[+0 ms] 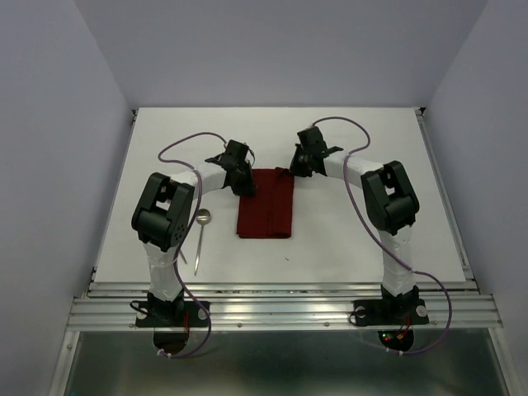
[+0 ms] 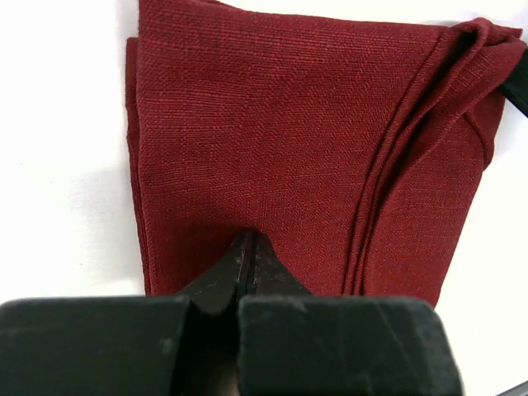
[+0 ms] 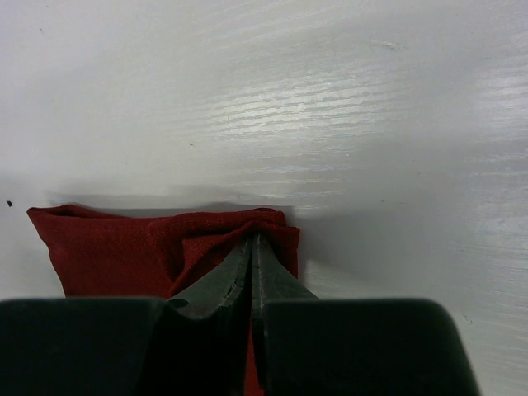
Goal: Fold the napkin into a case and place the utensils inside
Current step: Smooth out the 2/3-rectangle-folded napkin at the center of the board.
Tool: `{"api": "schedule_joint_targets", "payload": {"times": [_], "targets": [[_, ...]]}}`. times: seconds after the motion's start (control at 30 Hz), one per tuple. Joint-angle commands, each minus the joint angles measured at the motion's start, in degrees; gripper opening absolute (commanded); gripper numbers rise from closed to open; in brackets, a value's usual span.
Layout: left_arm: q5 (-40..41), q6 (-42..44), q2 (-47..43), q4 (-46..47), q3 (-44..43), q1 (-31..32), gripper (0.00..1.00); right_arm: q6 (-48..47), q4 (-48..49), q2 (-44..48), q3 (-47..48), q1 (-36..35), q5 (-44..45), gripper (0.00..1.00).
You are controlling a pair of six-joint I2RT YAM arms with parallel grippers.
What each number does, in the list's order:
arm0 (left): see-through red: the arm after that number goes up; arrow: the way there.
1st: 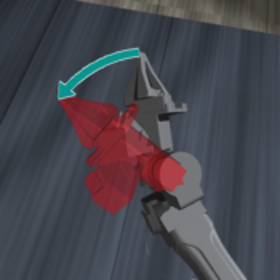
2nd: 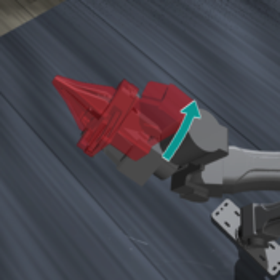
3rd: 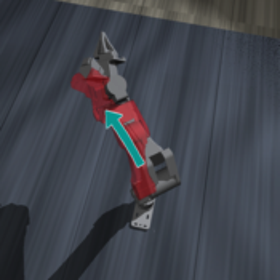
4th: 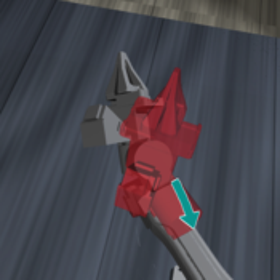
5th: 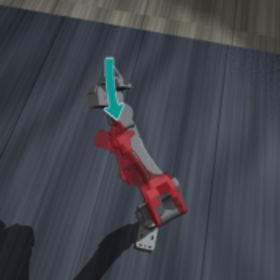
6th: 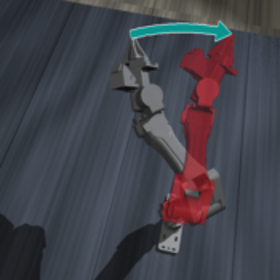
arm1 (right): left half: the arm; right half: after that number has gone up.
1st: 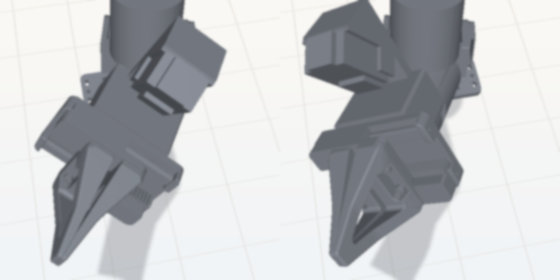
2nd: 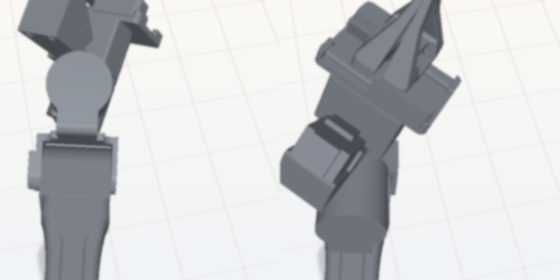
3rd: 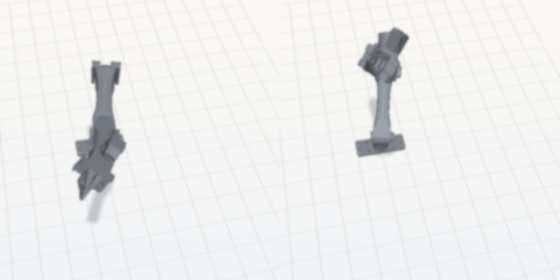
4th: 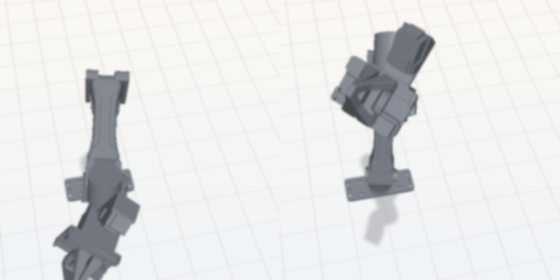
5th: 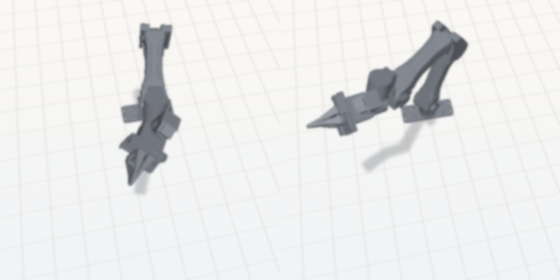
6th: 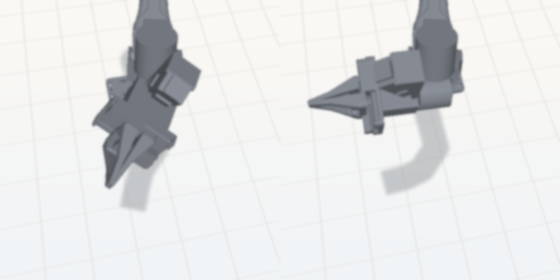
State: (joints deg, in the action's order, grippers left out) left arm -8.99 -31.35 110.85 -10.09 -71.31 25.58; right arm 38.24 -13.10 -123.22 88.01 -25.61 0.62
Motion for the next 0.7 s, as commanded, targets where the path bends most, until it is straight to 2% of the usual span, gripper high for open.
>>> {"api": "schedule_joint_targets", "payload": {"times": [0.0,0.23,0.5,0.67], "targets": [[0.12,-0.11,0.07,-0.72,0.91,0.78,0.0,-1.76,-2.28,1.05,-1.26,-0.5,2.54,0.07],[-1.38,-0.81,-0.1,0.24,3.1,3.5,0.0,-2.03,-2.37,3.24,-2.84,-0.5,3.24,0.07],[-2.17,-0.9,-4.14,-0.28,5.57,7.98,0.0,-3.08,-2.45,8.17,-8.81,-0.5,5.61,0.07],[1.16,1.73,-5.99,-5.02,1.37,8.34,0.0,-4.05,-2.63,8.7,-9.17,-0.5,5.88,0.08]]}}
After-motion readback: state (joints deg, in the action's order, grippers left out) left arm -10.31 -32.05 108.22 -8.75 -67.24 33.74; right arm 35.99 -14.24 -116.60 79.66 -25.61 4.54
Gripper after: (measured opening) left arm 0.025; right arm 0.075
